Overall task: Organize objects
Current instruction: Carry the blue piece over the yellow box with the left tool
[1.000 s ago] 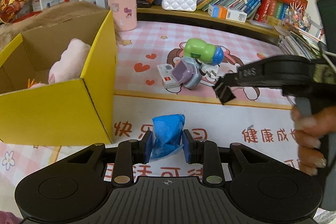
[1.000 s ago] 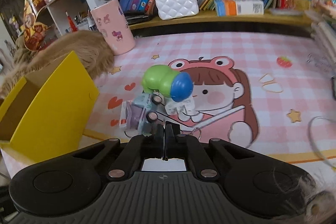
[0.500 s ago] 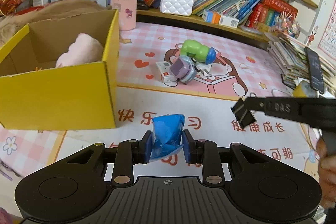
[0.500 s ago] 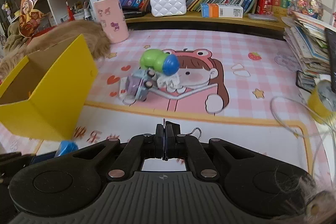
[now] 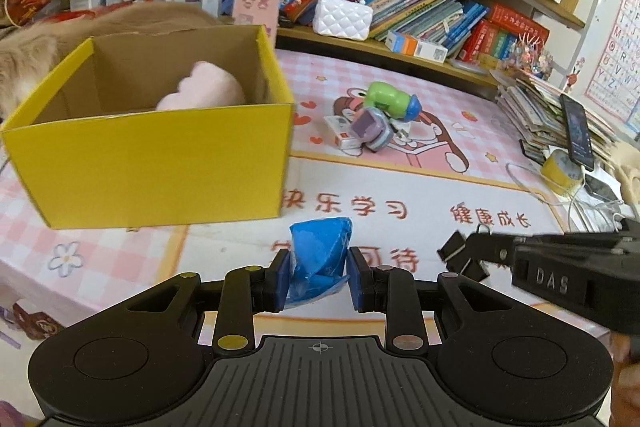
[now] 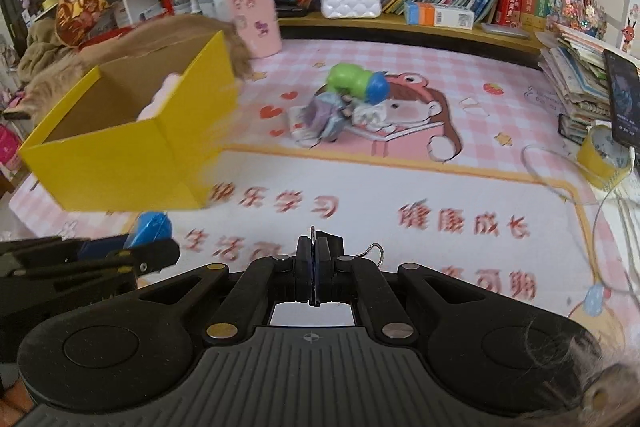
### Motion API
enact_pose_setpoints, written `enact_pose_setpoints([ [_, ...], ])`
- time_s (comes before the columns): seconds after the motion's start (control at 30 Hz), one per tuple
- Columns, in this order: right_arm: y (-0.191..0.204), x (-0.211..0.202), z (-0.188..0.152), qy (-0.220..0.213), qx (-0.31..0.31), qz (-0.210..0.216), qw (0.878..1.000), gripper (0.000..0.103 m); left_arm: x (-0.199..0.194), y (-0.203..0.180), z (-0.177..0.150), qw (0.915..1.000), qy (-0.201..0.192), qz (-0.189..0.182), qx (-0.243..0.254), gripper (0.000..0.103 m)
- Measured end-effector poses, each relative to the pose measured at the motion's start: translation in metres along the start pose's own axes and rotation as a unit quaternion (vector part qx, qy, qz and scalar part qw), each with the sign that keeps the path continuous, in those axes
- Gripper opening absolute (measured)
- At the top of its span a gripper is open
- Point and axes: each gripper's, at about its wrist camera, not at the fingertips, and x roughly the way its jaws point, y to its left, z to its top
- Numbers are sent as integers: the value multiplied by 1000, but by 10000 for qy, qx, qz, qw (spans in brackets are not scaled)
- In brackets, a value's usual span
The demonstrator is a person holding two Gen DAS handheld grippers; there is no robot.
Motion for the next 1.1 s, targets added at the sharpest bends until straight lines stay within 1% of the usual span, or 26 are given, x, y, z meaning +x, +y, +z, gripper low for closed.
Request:
enact_pose_setpoints([
  [0.23,46,-9,-19,98,-130,86,9998,2,-24,36,-17,10000,19,54,-53,28],
  [0.5,90,-11,-32,161,-256,225,9993,2,-49,76,-33,9995,-12,228,-207,28],
  [0.87,139,-17,-40,42,-442,408,9982,2,-80,113,-45,9985,-195,423,-285,28],
  [1.1,162,-21,-41,-105,-531,416,9977,2,-96,130,-46,9978,-388,450,-305,28],
])
